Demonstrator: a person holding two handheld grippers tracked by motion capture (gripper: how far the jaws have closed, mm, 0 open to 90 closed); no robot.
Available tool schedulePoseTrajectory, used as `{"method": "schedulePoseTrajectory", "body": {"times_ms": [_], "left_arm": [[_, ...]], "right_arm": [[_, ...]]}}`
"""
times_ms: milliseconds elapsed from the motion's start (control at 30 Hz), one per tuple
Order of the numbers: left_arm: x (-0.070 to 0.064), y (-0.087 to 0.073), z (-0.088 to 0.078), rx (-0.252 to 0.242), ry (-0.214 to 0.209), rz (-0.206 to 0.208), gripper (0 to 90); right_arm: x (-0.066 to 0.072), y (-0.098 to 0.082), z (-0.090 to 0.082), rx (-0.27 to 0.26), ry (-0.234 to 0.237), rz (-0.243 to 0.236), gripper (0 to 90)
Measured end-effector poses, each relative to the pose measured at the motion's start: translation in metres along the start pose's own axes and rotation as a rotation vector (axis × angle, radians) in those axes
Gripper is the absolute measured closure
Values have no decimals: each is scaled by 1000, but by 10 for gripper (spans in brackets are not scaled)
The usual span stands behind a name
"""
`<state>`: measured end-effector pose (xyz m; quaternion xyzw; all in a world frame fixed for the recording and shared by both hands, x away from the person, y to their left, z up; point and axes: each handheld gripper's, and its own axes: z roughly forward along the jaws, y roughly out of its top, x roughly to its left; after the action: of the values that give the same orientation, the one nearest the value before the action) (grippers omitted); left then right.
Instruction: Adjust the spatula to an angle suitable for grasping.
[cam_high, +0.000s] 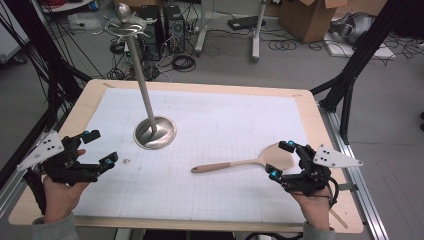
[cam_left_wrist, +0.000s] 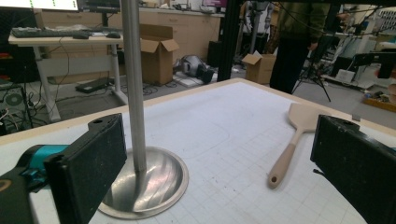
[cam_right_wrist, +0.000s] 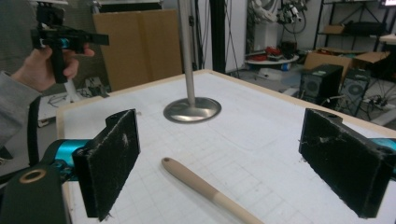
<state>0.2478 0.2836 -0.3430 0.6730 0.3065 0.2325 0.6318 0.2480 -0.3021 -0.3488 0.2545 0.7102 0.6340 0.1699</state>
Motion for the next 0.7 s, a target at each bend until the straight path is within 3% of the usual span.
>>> {"method": "schedulePoseTrajectory", "body": {"times_ms": [200,533,700], "left_arm": [[3,-2,4,19,-4,0,40],[0,-4,4,29,-16,1,40],[-1,-6,5,42,-17,2,40]], "right_arm": [[3,1,3,4,-17,-16,117],[3,-2,7,2,-9,8,117],[2,-4,14,27,0,29,141]]}}
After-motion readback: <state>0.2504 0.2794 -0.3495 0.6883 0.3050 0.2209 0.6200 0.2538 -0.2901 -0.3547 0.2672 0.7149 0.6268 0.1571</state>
